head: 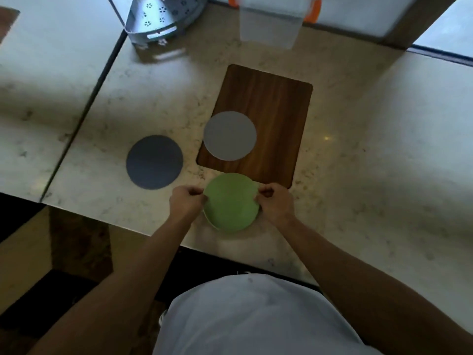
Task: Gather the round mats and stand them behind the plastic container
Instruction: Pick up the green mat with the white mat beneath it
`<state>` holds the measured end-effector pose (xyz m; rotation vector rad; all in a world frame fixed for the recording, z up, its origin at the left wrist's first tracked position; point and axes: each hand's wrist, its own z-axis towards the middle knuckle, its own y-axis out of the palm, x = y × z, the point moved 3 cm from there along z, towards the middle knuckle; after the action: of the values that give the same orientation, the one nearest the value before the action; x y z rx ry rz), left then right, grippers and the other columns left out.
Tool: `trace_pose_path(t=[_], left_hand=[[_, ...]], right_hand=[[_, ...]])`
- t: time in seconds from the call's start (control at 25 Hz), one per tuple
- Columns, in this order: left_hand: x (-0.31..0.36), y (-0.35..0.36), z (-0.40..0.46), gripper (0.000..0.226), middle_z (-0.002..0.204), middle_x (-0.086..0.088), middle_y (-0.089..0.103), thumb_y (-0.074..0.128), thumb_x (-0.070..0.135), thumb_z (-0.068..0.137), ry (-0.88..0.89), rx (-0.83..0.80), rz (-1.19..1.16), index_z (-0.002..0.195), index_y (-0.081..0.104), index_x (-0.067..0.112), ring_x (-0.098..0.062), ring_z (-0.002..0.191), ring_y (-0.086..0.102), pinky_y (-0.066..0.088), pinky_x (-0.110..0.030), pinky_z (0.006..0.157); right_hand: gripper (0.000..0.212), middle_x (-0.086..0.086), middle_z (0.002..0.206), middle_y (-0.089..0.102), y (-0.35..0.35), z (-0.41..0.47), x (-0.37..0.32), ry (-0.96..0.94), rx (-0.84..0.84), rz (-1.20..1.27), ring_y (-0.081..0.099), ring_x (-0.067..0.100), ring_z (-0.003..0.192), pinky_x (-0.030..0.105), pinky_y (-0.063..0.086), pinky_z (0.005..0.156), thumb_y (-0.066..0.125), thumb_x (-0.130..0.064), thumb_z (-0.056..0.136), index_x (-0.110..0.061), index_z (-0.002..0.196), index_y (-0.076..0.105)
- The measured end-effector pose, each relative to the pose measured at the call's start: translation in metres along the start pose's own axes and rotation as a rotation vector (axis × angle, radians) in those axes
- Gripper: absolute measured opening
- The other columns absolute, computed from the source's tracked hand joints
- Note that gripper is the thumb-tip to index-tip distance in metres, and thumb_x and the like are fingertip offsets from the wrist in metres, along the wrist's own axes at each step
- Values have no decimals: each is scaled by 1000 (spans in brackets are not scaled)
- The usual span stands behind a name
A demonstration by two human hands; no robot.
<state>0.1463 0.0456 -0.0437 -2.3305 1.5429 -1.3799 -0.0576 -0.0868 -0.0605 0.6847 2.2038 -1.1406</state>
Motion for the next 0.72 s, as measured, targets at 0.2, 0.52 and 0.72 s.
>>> trace_pose_path(t=[0.2, 0.52, 0.72], left_hand=[[-7, 5, 3, 14, 82, -2, 76, 73, 12, 72, 52, -23, 77, 83, 79, 19, -21, 82, 71, 59, -45, 86], [1, 10, -8, 14, 74, 1, 73, 70, 11, 77, 229, 70, 202, 88, 79, 11, -18, 75, 68, 56, -33, 81], [0, 18, -10, 12, 80, -13, 72, 66, 12, 81, 310, 97, 366, 82, 76, 6, -26, 77, 63, 48, -33, 73]], right_hand=[[17, -7, 82, 63, 1, -7, 1, -1, 80, -39, 58, 5, 71, 5, 37, 59, 76, -15, 79, -14, 95, 69], [14, -6, 83, 63, 3, -14, -5, -48, 153, -43, 58, 10, 76, 7, 38, 63, 72, -11, 82, -10, 97, 69], [16, 4, 92, 67, 2, -17, -2, -58, 161, -121, 63, 19, 85, 21, 50, 73, 70, -16, 82, -12, 98, 67]])
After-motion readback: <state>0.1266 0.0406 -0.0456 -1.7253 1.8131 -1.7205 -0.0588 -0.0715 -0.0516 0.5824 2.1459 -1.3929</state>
